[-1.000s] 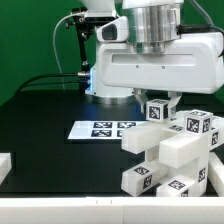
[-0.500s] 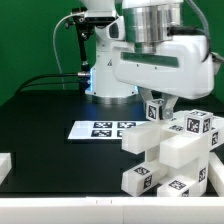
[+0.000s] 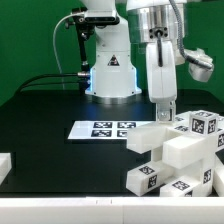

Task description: Assemble chair

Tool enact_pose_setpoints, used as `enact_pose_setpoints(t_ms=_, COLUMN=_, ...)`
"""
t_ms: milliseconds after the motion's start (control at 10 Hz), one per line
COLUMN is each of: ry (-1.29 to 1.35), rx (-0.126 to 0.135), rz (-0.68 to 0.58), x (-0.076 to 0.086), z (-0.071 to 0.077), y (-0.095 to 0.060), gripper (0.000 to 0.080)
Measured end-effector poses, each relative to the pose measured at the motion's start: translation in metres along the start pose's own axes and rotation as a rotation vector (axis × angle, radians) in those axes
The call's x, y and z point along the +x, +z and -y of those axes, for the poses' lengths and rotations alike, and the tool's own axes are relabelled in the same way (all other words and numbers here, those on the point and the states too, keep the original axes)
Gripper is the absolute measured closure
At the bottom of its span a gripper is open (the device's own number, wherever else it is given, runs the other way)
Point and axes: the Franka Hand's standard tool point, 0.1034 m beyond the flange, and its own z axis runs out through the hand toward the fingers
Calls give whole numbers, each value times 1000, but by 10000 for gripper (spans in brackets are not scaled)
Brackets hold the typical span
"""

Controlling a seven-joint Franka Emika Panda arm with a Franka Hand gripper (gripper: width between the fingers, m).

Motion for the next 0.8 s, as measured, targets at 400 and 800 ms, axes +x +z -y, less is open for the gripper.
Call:
enact_pose_setpoints(t_ms=400, ry=-291, rx=-10, rz=-5, x=1, z=0, y=1, gripper=199)
enact_pose_setpoints(t_ms=800, ry=-660, rx=-19, rz=-6, x=1, z=-1, y=1, gripper=153)
